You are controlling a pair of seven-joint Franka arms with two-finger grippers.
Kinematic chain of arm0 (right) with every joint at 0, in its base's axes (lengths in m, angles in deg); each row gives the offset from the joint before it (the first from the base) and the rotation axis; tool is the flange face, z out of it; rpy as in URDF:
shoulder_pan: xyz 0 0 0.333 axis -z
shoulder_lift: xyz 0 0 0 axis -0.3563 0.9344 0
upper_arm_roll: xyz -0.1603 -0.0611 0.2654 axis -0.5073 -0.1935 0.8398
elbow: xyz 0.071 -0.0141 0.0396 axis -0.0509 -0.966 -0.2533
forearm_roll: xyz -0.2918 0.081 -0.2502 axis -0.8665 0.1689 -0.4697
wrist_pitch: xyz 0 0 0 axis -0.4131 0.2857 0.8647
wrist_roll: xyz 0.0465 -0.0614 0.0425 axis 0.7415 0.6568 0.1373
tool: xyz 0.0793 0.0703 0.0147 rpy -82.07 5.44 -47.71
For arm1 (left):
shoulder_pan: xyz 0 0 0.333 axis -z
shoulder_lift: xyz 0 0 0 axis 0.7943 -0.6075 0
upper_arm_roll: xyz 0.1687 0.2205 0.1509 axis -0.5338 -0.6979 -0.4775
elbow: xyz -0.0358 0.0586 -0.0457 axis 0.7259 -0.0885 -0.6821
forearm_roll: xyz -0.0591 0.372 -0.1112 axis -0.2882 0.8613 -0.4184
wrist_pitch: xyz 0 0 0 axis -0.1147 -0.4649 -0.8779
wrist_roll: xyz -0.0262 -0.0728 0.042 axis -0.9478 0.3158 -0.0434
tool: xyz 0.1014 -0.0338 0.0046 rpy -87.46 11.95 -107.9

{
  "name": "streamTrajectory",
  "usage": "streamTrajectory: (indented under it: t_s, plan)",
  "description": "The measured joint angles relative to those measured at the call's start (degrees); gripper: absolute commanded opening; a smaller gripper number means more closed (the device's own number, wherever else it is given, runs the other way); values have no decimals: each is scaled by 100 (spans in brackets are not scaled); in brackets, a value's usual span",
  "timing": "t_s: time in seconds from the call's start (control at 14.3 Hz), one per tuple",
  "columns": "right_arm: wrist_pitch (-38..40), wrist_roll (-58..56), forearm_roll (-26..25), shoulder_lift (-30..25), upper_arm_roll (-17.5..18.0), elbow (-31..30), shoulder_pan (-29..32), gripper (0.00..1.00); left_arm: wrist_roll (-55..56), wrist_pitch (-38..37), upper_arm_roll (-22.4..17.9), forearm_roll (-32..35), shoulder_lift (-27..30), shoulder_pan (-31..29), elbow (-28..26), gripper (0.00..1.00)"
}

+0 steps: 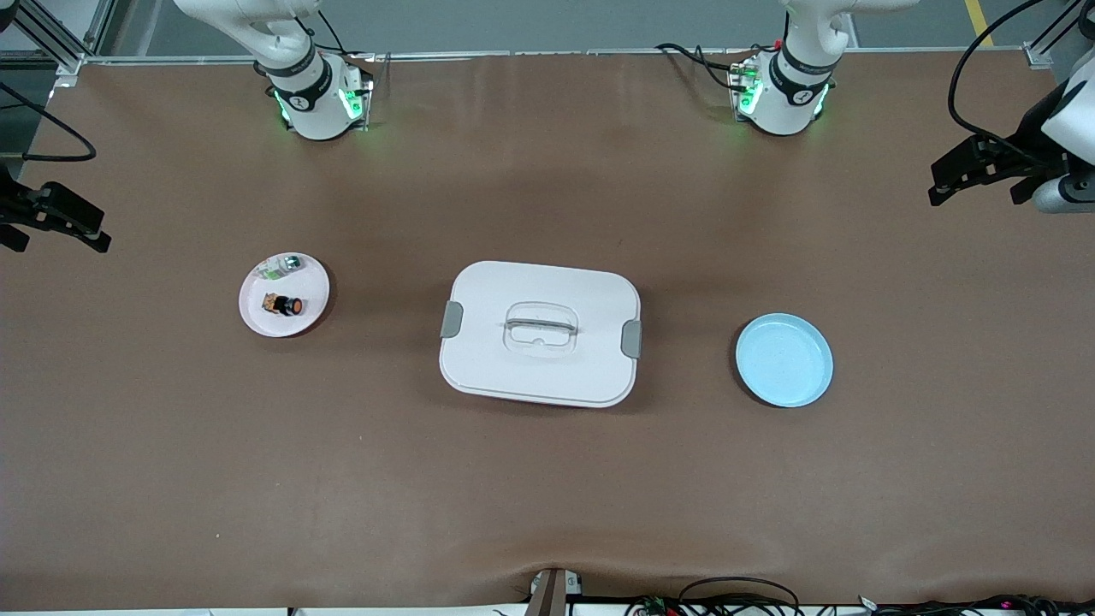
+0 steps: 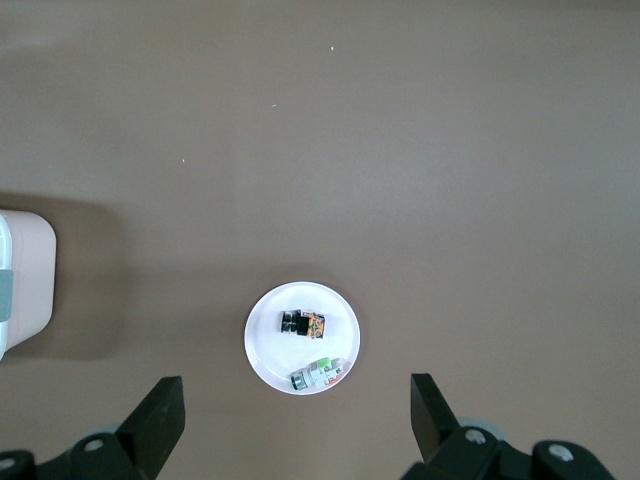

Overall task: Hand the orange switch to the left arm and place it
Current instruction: 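Move the right gripper toward the pink plate with the switch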

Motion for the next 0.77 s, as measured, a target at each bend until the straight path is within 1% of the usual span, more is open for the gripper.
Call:
streamTrajectory:
  t_s: [0.77]
  plan:
    - [26, 0, 0, 3, 0, -5, 0, 100, 7, 0, 4, 0, -78, 9, 19, 100]
